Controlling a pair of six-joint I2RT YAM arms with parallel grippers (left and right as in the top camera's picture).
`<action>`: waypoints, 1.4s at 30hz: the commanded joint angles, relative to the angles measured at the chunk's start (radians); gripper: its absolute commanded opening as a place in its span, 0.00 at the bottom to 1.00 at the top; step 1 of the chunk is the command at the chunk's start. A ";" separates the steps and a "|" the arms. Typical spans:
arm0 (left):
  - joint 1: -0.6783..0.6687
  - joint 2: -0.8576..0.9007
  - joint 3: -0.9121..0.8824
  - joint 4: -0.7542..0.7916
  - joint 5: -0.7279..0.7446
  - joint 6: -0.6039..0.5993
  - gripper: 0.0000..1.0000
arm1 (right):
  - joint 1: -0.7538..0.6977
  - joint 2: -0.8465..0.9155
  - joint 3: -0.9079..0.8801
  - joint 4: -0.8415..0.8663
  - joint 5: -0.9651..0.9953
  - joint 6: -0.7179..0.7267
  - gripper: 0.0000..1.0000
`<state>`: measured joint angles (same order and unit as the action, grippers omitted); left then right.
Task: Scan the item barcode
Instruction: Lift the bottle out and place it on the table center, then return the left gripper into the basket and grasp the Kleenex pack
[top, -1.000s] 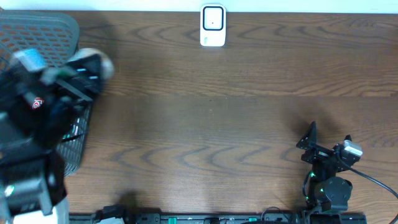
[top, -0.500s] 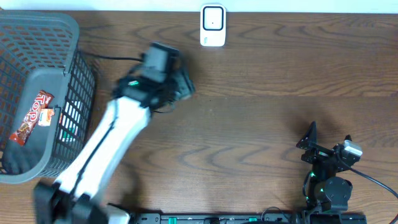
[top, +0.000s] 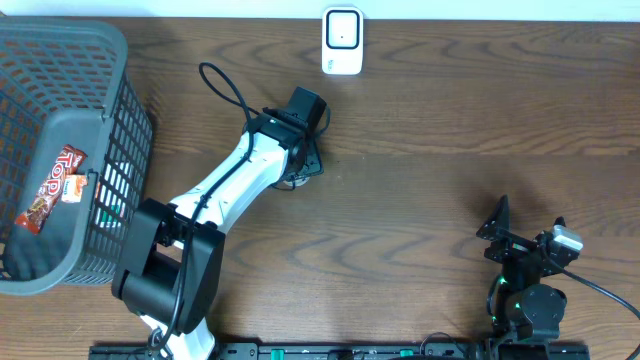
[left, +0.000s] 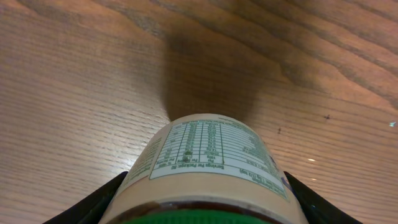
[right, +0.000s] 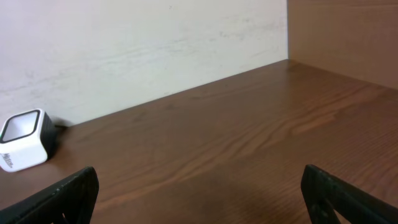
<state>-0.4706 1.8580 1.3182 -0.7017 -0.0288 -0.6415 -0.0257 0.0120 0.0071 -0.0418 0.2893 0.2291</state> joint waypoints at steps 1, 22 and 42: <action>0.002 0.005 0.005 0.002 -0.037 0.053 0.67 | -0.007 -0.005 -0.002 -0.005 0.012 -0.010 0.99; 0.002 0.016 -0.076 0.000 -0.035 0.103 0.74 | -0.007 -0.005 -0.002 -0.005 0.012 -0.010 0.99; 0.003 -0.157 0.056 -0.089 -0.160 0.167 0.99 | -0.007 -0.005 -0.001 -0.005 0.012 -0.010 0.99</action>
<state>-0.4706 1.8313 1.2755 -0.7574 -0.0978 -0.5255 -0.0257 0.0120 0.0071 -0.0418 0.2893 0.2291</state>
